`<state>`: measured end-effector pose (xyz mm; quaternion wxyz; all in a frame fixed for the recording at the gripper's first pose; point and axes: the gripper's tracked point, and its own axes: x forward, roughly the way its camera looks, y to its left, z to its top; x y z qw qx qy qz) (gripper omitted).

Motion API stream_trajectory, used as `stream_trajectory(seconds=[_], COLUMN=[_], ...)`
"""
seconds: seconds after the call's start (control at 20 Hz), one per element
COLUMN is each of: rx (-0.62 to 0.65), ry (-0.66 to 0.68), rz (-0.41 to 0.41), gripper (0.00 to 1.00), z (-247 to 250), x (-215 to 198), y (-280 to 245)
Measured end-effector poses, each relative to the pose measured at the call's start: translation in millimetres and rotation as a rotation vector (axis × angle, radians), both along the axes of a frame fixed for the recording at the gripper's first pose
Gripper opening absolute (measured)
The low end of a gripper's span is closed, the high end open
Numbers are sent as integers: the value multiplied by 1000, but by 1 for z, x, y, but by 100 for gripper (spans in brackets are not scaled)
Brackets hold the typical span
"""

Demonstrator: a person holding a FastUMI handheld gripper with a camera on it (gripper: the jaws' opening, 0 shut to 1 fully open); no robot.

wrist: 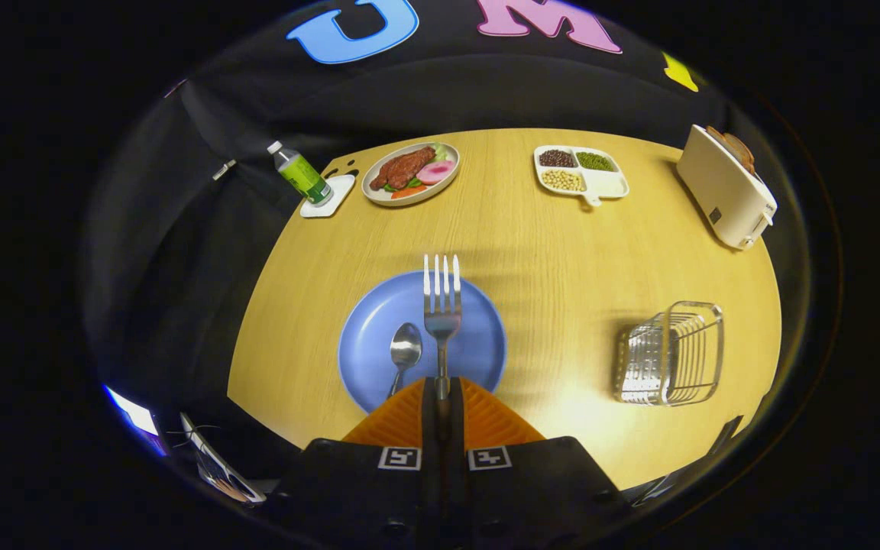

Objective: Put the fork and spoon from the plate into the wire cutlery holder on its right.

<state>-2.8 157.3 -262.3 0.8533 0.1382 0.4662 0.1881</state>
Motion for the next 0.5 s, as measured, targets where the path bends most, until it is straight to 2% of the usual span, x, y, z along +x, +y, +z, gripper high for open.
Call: stream_trajectory(seconds=[0.2,0.5], rx=[-85,-201], ry=[-29,6], rz=[0,15], gripper=[8,8], z=[13,22], x=[-5,-20], y=[-69,-166])
